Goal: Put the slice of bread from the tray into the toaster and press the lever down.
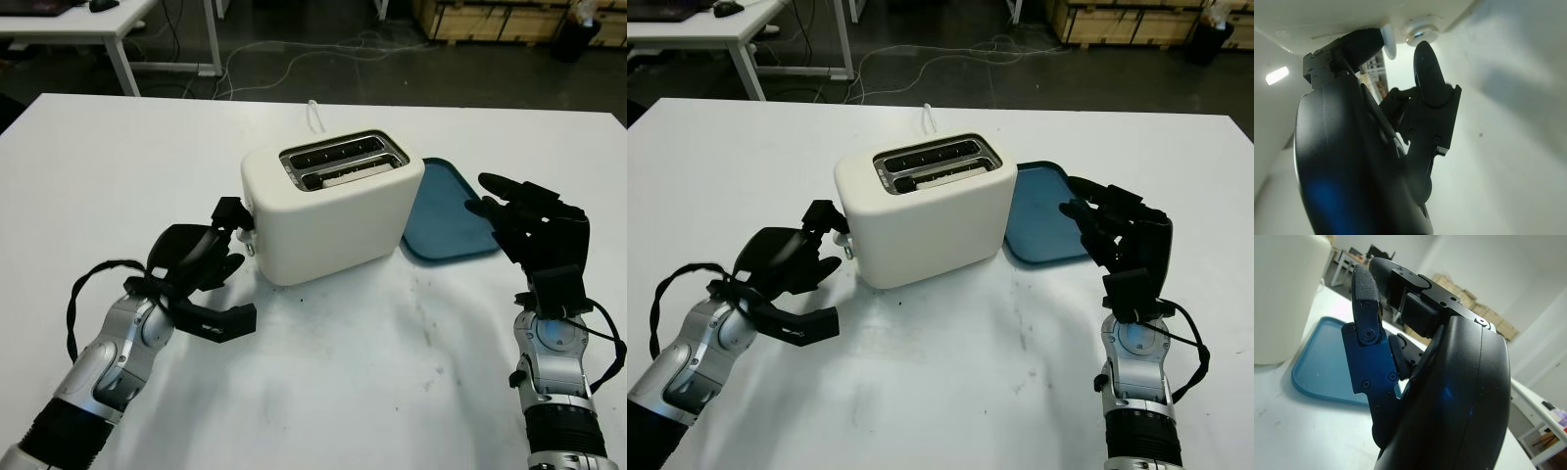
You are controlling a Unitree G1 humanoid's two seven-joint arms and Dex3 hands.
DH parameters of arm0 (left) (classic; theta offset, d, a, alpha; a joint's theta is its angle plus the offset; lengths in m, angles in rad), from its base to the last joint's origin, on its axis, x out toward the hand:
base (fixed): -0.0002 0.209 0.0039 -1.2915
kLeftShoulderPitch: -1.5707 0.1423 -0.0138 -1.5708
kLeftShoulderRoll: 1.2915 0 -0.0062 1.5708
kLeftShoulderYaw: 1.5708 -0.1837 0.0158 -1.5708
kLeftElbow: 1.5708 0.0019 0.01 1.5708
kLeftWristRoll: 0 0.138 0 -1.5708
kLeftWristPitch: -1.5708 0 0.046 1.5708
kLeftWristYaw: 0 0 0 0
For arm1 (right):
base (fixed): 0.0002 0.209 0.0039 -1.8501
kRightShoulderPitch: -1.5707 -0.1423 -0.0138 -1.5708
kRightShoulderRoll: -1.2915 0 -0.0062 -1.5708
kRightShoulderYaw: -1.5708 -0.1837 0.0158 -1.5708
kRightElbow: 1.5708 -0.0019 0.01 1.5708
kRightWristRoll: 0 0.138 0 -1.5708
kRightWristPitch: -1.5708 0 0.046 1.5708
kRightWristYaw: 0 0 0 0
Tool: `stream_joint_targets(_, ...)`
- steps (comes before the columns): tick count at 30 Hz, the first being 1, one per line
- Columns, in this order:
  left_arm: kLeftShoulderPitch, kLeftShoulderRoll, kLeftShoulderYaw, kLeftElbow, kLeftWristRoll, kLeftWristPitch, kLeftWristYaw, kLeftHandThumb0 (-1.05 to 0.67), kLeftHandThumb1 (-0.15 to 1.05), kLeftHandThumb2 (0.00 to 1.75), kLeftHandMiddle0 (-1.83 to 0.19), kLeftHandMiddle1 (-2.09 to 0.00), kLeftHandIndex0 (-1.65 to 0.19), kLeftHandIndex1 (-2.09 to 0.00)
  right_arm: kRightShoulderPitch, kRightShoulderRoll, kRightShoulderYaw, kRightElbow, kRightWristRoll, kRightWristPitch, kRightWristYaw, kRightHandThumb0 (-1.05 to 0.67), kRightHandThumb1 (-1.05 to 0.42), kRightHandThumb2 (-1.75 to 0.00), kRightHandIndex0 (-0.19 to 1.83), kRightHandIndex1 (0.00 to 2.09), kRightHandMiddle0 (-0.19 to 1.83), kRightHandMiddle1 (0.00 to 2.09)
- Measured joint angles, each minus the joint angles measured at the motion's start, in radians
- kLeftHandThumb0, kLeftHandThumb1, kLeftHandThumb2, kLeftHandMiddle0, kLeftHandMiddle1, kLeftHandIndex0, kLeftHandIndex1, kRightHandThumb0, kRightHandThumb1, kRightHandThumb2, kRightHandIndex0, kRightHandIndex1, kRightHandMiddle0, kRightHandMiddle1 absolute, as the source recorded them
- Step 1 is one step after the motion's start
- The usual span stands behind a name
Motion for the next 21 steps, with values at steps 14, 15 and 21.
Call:
stream_joint_targets(14, 0.035, -0.034, 0.066, -0.006, -0.02, -0.042, 0.058, -0.29, 0.92, 0.58, -0.8, -1.75, -0.52, -1.75, 0.0, 0.001, 0.008, 0.004, 0.001, 0.0, 0.016, -0.46, -0.92, -0.2, 1.17, 0.15, 1.09, 0.0)
stream_joint_targets(15, 0.039, -0.035, 0.071, -0.013, -0.02, -0.042, 0.059, -0.29, 0.92, 0.58, -0.8, -1.75, -0.52, -1.75, 0.0, 0.001, 0.008, 0.004, 0.001, 0.0, 0.016, -0.46, -0.92, -0.2, 1.17, 0.15, 1.08, 0.0)
stream_joint_targets(21, 0.048, -0.029, 0.109, -0.061, -0.017, -0.042, 0.036, -0.29, 0.92, 0.57, -0.79, -1.75, -0.51, -1.75, -0.001, 0.002, 0.012, 0.01, 0.0, 0.0, 0.015, -0.47, -0.92, -0.22, 1.15, 0.14, 1.08, 0.0)
